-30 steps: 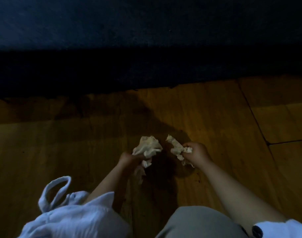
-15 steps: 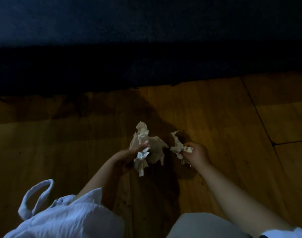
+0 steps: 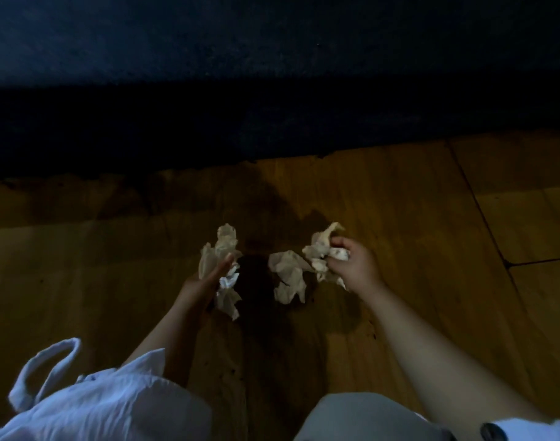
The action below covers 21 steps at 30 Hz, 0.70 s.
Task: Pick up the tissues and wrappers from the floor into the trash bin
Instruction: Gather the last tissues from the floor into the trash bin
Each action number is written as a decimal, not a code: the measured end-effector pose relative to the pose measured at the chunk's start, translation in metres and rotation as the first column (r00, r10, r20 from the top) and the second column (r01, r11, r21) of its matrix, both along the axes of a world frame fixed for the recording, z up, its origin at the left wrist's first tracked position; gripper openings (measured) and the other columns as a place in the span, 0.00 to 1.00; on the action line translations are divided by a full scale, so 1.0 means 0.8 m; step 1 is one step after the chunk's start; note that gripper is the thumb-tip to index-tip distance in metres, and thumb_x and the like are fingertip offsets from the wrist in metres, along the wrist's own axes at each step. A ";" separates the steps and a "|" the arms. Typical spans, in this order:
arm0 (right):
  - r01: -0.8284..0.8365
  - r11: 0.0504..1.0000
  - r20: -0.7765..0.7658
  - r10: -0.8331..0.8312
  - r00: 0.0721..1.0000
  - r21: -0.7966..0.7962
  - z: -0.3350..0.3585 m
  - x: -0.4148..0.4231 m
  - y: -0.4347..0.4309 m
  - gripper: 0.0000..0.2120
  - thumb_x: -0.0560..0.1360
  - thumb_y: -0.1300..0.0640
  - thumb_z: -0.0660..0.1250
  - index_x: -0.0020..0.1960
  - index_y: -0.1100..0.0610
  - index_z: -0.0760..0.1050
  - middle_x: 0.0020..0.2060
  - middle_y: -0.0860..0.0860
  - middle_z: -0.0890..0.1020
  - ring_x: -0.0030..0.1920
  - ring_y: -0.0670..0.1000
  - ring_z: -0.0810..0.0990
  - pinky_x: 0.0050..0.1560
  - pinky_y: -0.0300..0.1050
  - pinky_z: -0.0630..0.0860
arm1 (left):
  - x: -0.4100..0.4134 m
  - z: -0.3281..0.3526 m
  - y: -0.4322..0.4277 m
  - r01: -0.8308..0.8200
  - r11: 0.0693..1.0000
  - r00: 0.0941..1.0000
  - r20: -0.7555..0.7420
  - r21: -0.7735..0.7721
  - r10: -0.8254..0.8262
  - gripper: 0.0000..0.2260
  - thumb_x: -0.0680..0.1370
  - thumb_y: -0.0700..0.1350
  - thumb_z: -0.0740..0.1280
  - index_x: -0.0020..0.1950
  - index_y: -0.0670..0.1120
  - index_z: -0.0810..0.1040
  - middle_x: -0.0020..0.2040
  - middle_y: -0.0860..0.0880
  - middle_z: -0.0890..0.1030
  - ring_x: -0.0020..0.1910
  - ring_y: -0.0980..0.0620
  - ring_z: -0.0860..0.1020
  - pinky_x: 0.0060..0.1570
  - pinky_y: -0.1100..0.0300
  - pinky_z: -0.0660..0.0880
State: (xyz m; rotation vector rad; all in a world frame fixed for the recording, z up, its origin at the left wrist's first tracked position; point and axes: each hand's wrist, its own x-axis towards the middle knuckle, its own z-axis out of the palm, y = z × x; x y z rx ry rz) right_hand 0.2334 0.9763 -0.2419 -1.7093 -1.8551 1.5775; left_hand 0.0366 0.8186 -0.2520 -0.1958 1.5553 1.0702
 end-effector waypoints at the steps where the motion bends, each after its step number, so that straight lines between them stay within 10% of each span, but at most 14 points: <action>1: -0.088 0.996 -0.020 0.088 0.996 -0.025 -0.001 -0.013 -0.005 0.24 0.73 0.69 0.66 0.67 0.62 0.68 0.61 0.59 0.76 0.53 0.50 0.74 0.38 0.30 0.70 | -0.003 0.003 -0.004 -0.016 1.000 1.000 -0.001 0.014 0.016 0.38 0.65 0.59 0.69 0.70 0.43 0.65 0.74 0.40 0.61 0.73 0.38 0.60 0.70 0.40 0.62; 6: -0.504 0.864 0.277 0.488 0.828 -0.015 -0.036 -0.065 -0.033 0.27 0.75 0.63 0.65 0.72 0.57 0.61 0.71 0.56 0.64 0.70 0.56 0.66 0.65 0.46 0.67 | -0.010 0.011 -0.022 -0.070 0.996 0.998 0.004 0.058 0.070 0.37 0.64 0.60 0.69 0.69 0.44 0.68 0.73 0.40 0.64 0.72 0.39 0.62 0.70 0.39 0.62; 15: -0.126 0.992 0.086 0.123 0.989 0.028 -0.012 -0.059 0.008 0.19 0.75 0.65 0.65 0.65 0.62 0.71 0.56 0.56 0.77 0.58 0.54 0.76 0.49 0.42 0.72 | -0.005 0.013 -0.031 -0.091 0.994 0.996 -0.012 0.056 0.092 0.32 0.70 0.59 0.67 0.67 0.42 0.69 0.71 0.38 0.66 0.70 0.38 0.66 0.68 0.41 0.65; 21: -0.589 0.789 0.146 0.613 0.777 -0.177 0.001 -0.050 -0.030 0.27 0.72 0.65 0.67 0.70 0.55 0.66 0.66 0.54 0.71 0.63 0.52 0.73 0.56 0.43 0.75 | 0.005 0.014 -0.019 -0.102 0.991 0.995 0.013 0.086 0.101 0.28 0.63 0.60 0.69 0.57 0.46 0.73 0.70 0.39 0.67 0.70 0.39 0.65 0.69 0.40 0.64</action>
